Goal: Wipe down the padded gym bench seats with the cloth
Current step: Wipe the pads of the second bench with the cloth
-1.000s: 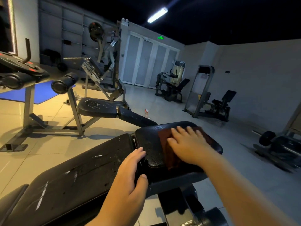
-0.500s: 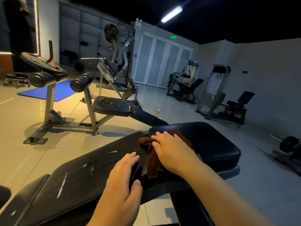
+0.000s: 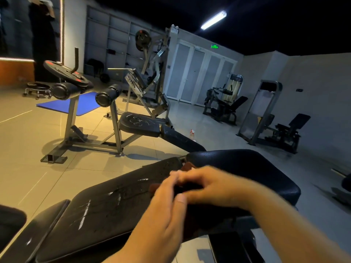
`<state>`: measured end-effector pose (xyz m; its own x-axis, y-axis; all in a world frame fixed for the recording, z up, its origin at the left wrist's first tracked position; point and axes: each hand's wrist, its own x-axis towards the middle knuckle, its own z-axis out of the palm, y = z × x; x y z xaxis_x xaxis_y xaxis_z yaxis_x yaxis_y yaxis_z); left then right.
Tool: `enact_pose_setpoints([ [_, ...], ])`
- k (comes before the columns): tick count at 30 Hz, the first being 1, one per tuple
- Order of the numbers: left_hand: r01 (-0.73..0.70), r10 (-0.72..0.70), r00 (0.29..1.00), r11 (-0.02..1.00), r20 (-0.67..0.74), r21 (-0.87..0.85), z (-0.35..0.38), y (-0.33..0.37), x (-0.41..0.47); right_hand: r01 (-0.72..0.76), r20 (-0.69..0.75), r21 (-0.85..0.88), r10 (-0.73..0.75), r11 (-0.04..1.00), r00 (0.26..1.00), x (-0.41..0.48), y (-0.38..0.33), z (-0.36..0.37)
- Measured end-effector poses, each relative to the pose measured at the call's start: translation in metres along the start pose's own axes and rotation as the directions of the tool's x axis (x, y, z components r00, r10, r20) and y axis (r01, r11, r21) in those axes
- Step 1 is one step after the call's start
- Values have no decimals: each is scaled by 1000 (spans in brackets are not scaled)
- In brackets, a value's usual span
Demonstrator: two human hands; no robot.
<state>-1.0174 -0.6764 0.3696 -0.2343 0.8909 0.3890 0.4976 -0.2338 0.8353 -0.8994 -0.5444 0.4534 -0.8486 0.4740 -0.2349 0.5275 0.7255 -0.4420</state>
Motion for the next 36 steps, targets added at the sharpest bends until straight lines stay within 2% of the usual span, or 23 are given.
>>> enact_pose_setpoints([
  [2, -63, 1, 980, 949, 197, 308, 4, 11, 17, -4, -223, 171, 43, 985, 974, -1, 17, -18],
  [4, -79, -87, 958, 835, 272, 545, 8, 12, 37, -50, -448, 144, 111, 988, 887, 5, 32, -18],
  [5, -66, -120, 955, 803, 270, 593, 8, 8, 46, -68, -477, 127, 122, 989, 870, 8, 34, -15],
  [9, 10, -207, 947, 784, 246, 621, -2, -26, 71, -134, -433, -32, 107, 991, 895, 20, 29, -4],
  [12, 143, -343, 919, 746, 192, 650, -15, -40, 79, -192, -385, -46, 160, 980, 909, 24, 25, 1],
  [14, 124, -366, 908, 699, 203, 704, -18, -36, 69, -231, -335, -128, 178, 964, 925, 27, 26, 6],
  [18, -24, -331, 909, 564, 253, 826, -17, -13, 37, -235, -296, -318, 139, 919, 945, 34, 30, 7],
  [19, -15, -347, 902, 570, 258, 821, -15, -13, 39, -234, -290, -354, 131, 905, 948, 35, 28, 6],
  [22, 66, -354, 901, 681, 249, 730, -5, -30, 71, -248, -287, -445, 126, 861, 950, 38, 20, 9],
  [25, 66, -326, 906, 737, 269, 672, 0, -54, 112, -281, -277, -515, 153, 810, 949, 44, 16, 13],
  [28, 53, -271, 932, 758, 240, 650, 1, -63, 111, -287, -287, -506, 155, 814, 945, 45, 14, 12],
  [33, 18, -193, 948, 827, 253, 562, -14, -62, 44, -264, -302, -446, 134, 855, 944, 44, 14, 12],
  [36, 38, -234, 927, 837, 294, 546, -25, -61, 34, -260, -306, -414, 136, 872, 942, 47, 17, 12],
])
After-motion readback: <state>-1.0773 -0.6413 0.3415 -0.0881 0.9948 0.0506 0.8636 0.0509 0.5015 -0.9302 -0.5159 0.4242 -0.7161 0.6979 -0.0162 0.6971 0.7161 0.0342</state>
